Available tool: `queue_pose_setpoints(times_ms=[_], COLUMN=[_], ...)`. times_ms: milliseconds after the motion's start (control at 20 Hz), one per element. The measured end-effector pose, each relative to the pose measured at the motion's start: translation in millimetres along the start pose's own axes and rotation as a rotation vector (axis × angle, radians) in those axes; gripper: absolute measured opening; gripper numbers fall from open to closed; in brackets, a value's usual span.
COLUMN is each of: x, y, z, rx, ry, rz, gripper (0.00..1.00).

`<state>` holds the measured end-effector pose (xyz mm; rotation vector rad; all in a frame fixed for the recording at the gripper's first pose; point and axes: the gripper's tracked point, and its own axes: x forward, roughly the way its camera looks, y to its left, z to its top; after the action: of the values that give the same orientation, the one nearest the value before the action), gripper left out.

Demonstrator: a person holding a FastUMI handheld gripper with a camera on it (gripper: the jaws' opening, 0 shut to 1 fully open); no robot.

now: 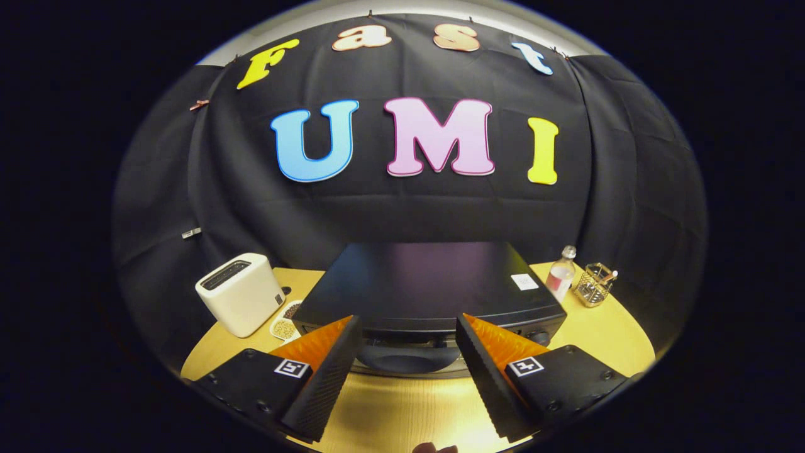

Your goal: Open the toaster oven, put the food inside, and close the toaster oven door.

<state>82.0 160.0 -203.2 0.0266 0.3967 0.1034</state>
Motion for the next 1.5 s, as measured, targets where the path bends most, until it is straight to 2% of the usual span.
queue_pose_setpoints(times_ms=[300,600,750,1500], x=[26,24,29,-8], y=[-2,-1,-5,2], z=[-26,-25,-27,-52], rx=[0.006,0.015,0.051,0.041], ry=[0.092,0.027,0.044,0.104], rz=[-0.058,-0.071,-0.070,-0.057], gripper=[0.99,0.99,0.98,0.98])
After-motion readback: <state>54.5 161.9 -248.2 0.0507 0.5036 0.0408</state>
